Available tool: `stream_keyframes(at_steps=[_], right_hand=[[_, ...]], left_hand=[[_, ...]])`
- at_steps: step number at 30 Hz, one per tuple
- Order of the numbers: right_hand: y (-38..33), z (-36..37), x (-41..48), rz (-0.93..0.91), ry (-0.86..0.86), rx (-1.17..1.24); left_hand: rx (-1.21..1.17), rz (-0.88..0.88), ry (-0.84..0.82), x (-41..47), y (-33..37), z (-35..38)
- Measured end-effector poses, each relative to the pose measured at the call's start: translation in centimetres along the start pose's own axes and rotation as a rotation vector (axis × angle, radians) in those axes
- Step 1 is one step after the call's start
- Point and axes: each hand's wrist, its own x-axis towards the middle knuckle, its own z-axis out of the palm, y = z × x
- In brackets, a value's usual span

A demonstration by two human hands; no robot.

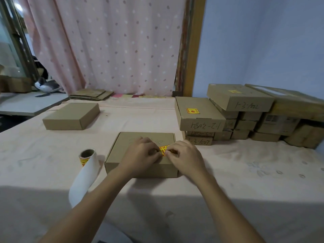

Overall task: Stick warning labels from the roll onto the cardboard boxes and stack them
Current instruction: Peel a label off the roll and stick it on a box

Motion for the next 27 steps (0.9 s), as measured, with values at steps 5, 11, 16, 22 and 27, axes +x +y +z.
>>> stream_keyframes(at_steps=[5, 11, 16, 22, 27], right_hand=[[0.1, -0.3, 0.5, 0.175, -0.016, 0.113], [0.6, -1.2, 0.5, 0.161, -0.235, 0.165], [0.9, -1.2, 0.0, 0.376, -0.104, 0.346], [0.2, -1.3, -0.3, 0.599, -0.177, 0.559], [-0.4, -1.2, -0.2, 0.727, -0.224, 0.742]], left_hand=[[-0.015, -0.054, -0.007, -0.1, 0.1, -0.3], [-0.012, -0.066, -0.02, -0.6, -0.6, -1.3], [0.195, -0.306, 0.078, -1.6, -3.1, -3.2], [0.239, -0.593, 0.093, -2.7, -4.0, -4.7], [0.133, -0.76, -0.05, -3.1, -4.7, -5.5]])
